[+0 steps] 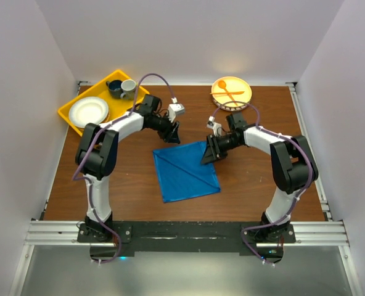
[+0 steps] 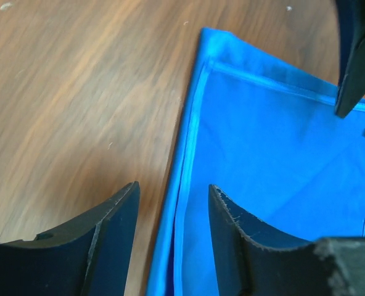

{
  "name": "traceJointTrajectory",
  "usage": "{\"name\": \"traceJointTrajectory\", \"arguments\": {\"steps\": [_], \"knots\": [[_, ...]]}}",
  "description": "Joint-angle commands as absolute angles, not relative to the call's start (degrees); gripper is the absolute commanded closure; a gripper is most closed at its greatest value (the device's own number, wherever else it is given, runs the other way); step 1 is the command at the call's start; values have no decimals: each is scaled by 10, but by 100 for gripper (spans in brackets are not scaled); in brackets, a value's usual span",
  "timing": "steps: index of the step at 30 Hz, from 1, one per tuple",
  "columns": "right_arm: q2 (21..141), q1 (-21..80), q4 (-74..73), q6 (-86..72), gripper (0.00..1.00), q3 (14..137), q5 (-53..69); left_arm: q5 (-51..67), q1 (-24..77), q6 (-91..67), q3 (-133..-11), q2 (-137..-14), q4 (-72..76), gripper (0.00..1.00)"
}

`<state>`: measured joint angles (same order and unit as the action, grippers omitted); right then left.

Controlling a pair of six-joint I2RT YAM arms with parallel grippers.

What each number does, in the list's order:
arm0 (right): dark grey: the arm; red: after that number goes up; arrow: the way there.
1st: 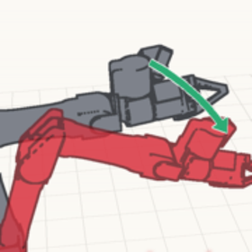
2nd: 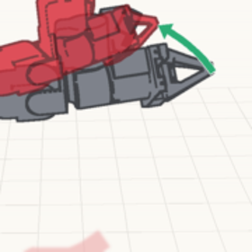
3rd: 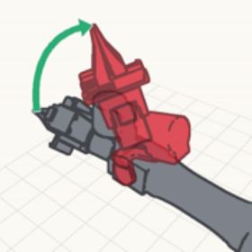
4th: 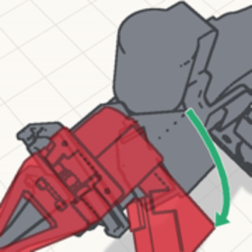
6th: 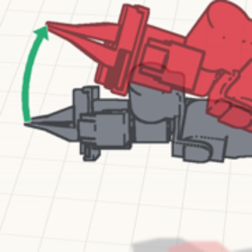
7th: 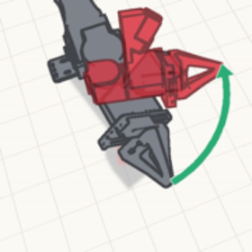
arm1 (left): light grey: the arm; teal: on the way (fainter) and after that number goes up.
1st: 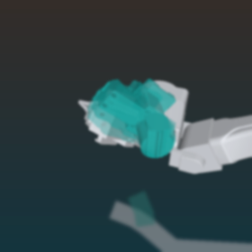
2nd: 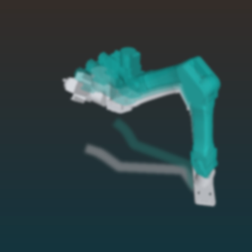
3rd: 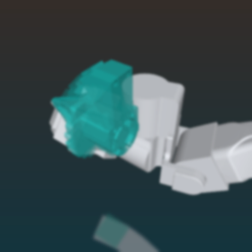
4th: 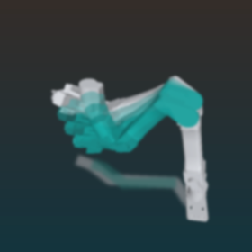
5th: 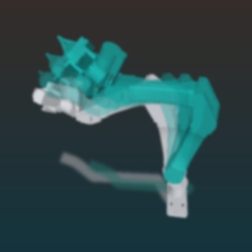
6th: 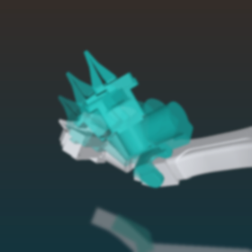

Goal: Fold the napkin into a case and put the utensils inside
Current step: Pick up the upper triangle-folded napkin from the center of the board.

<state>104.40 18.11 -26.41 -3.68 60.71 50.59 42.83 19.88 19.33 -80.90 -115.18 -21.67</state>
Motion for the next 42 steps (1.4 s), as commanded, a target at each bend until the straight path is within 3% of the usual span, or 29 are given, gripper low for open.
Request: {"name": "traceJointTrajectory", "arguments": {"steps": [1,9,16,30,42], "knots": [[1017,151,-264,-30,55,677,516,456,220,232,-870,-1198,-223,46],[1075,112,-258,-20,41,722,446,477,250,215,-925,-1269,-204,47],[1124,105,-256,-4,30,760,405,487,269,198,-924,-1297,-178,56],[1232,105,-248,25,27,823,476,515,278,221,-857,-1233,-111,99],[1285,109,-313,77,31,841,563,500,294,258,-807,-1179,-75,100]]}}
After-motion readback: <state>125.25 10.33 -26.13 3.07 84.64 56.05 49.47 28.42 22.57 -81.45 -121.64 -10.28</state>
